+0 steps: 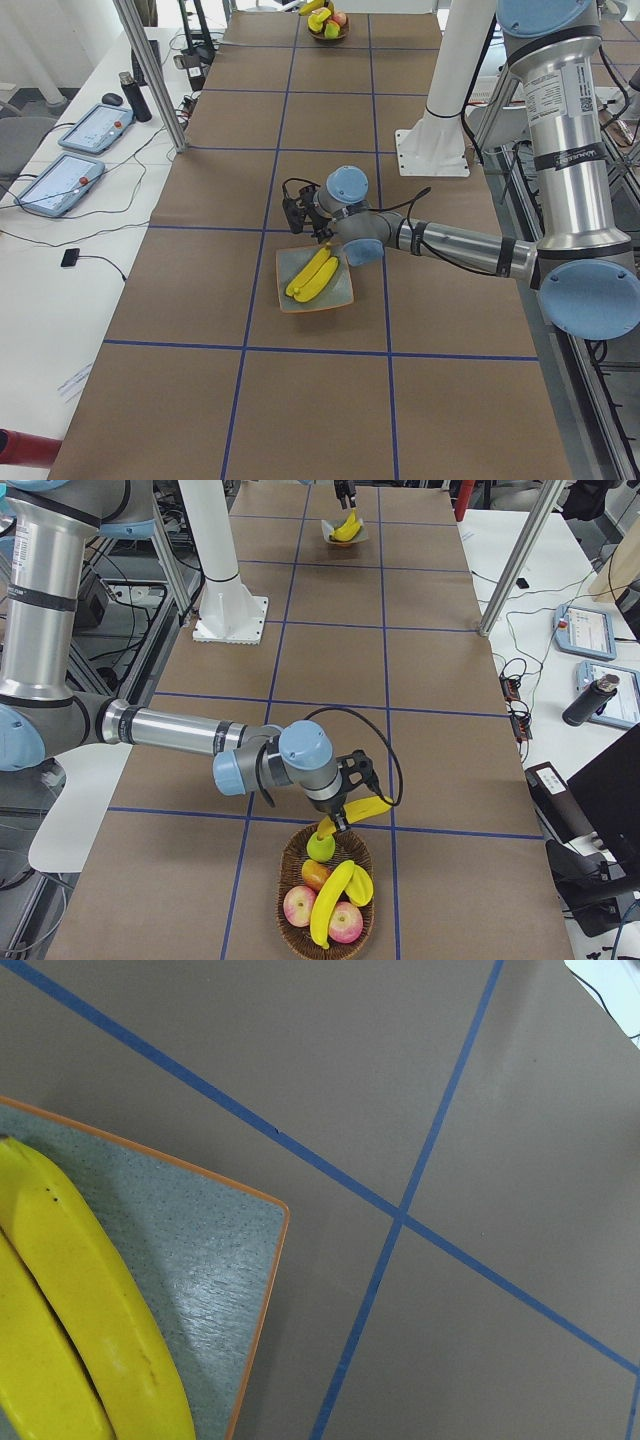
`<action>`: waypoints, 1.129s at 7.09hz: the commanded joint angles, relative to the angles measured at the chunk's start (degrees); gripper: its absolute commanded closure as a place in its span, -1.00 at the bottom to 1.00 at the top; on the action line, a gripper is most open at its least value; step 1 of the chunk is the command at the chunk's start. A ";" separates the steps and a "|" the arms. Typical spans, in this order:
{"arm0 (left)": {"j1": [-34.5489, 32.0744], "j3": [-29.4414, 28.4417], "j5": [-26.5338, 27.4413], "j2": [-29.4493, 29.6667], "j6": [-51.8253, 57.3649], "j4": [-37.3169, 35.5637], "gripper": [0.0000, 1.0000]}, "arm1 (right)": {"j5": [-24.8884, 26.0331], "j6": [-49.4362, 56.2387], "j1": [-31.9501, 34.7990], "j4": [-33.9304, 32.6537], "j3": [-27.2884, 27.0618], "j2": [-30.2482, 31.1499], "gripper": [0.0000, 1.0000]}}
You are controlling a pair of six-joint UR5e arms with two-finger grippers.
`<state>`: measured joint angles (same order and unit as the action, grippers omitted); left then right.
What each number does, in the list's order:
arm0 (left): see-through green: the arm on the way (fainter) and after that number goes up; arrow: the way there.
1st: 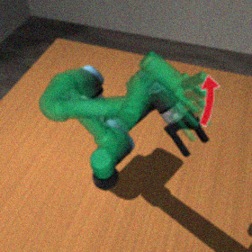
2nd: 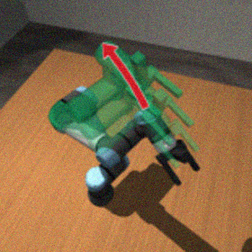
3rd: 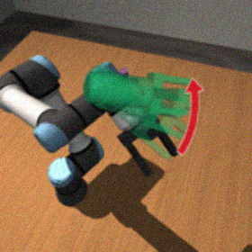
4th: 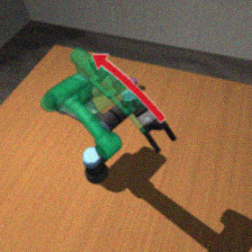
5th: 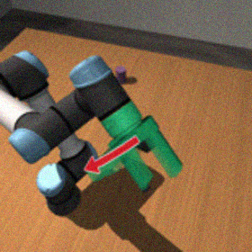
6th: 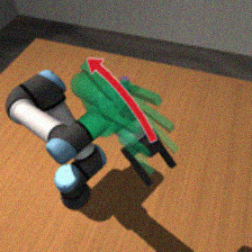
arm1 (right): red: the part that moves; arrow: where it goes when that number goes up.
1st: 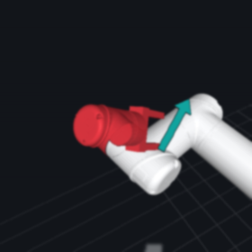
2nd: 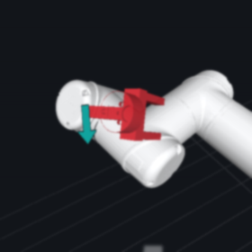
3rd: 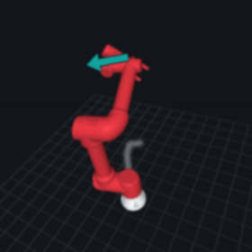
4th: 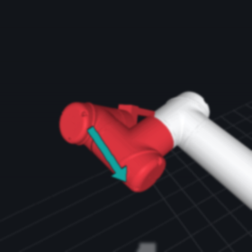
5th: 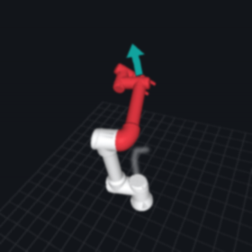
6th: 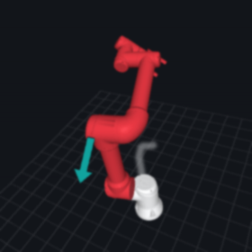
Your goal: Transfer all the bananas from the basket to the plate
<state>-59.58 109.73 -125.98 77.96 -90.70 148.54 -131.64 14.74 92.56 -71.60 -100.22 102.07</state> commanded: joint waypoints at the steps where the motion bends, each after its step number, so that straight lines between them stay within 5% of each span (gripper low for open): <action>1: 0.25 0.14 0.39 4.02 0.00 0.00 -1.00 | -0.46 -1.63 -0.01 -7.67 -4.46 -6.24 1.00; 5: 1.04 0.05 0.39 10.62 -0.09 -0.53 -1.00 | -2.13 -25.54 -8.50 -7.24 -9.62 -13.28 1.00; 8: 4.71 0.14 0.47 19.92 -0.01 -11.57 -1.00 | -1.35 -42.11 -16.24 -7.15 -14.38 -18.20 1.00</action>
<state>-57.06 109.83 -125.52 94.23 -90.79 141.33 -133.49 -20.84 79.51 -78.77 -112.94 86.15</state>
